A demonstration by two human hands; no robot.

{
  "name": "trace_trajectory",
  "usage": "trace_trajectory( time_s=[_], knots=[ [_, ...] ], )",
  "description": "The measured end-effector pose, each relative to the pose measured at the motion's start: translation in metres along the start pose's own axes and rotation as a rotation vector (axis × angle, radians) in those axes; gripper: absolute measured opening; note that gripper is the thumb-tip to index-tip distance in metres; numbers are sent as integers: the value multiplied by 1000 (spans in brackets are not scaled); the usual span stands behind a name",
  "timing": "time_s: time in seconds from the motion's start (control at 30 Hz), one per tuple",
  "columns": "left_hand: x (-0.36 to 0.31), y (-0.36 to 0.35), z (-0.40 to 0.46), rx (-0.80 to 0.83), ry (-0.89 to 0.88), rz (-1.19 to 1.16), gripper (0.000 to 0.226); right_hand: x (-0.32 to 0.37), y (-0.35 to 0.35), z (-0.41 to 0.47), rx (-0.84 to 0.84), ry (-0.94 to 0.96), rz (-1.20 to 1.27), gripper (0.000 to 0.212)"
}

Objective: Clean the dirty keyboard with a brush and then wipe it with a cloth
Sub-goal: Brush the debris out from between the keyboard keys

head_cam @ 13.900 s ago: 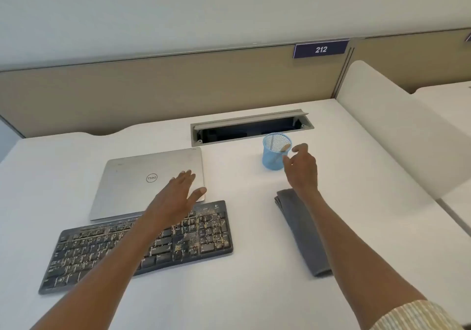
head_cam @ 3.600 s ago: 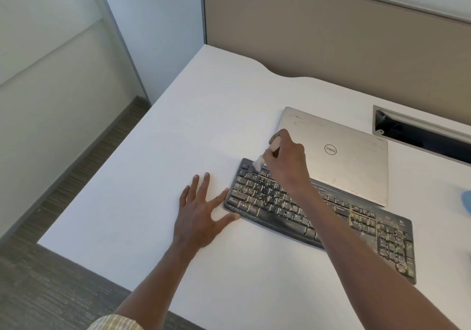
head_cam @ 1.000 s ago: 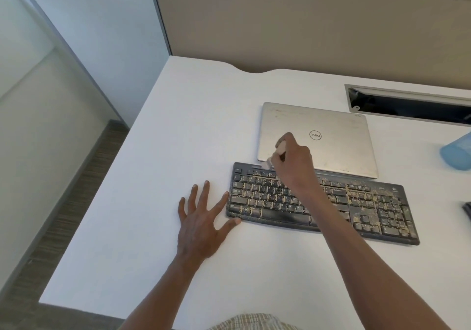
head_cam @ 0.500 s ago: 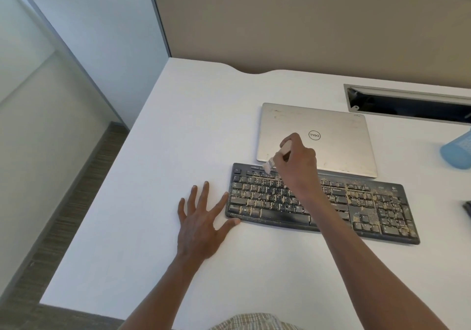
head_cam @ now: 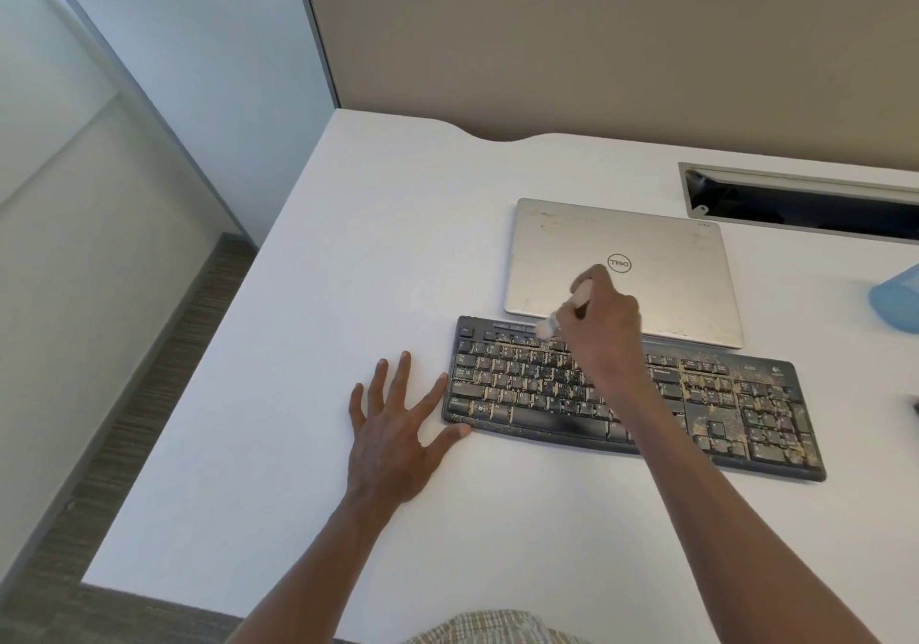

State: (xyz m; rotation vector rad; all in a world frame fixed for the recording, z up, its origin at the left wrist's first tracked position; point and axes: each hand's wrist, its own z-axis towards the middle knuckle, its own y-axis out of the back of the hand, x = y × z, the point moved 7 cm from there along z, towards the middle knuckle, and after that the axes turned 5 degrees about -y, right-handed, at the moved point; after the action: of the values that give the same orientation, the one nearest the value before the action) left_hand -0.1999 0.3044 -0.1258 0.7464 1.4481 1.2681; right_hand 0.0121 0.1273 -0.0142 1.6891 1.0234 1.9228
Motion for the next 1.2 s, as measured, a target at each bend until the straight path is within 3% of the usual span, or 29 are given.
trace_trajectory(
  time_s=[0.13, 1.2],
  knots=[
    [-1, 1, 2, -7, -3, -5, 73, -1, 16, 4, -95, 2, 47, 15],
    [-2, 3, 0, -4, 3, 10, 73, 4, 5, -1, -77, 36, -13, 15]
  ],
)
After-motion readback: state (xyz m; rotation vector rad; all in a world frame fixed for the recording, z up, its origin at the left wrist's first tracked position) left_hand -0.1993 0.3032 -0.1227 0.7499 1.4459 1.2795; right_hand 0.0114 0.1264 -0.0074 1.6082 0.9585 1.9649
